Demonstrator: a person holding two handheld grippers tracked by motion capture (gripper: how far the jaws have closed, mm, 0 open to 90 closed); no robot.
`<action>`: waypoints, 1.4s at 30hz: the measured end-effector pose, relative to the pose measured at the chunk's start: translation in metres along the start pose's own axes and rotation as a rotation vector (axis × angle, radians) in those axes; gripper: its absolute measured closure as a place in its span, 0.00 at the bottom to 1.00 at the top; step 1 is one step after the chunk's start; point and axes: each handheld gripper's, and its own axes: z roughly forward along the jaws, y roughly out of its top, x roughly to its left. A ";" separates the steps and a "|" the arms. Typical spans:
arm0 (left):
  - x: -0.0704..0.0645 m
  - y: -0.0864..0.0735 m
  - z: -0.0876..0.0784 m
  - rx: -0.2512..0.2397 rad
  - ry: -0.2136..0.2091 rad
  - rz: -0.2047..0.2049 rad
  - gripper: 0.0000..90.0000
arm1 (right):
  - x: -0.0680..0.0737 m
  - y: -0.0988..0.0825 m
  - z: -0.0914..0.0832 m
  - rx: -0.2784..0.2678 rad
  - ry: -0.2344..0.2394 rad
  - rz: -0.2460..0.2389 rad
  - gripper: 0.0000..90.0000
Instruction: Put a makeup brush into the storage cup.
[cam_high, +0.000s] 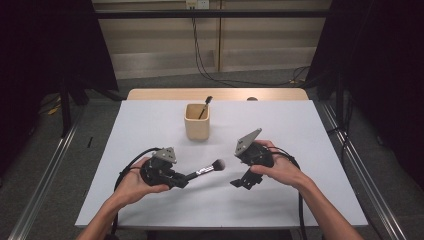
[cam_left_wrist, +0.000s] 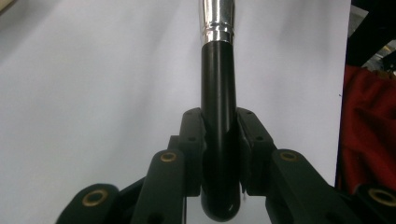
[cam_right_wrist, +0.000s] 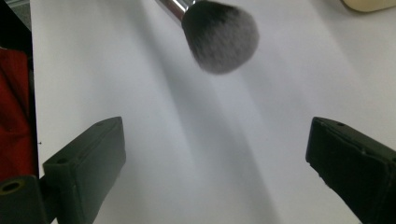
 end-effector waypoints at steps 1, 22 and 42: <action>-0.001 -0.001 0.000 -0.011 -0.007 -0.019 0.83 | 0.000 -0.002 0.000 -0.003 -0.002 0.006 0.05; -0.007 -0.017 -0.001 -0.144 0.042 -0.035 0.83 | 0.009 -0.028 0.002 -0.117 0.004 0.084 0.04; -0.007 -0.019 -0.002 -0.290 0.067 -0.032 0.83 | 0.025 -0.037 0.006 -0.355 -0.040 0.139 0.06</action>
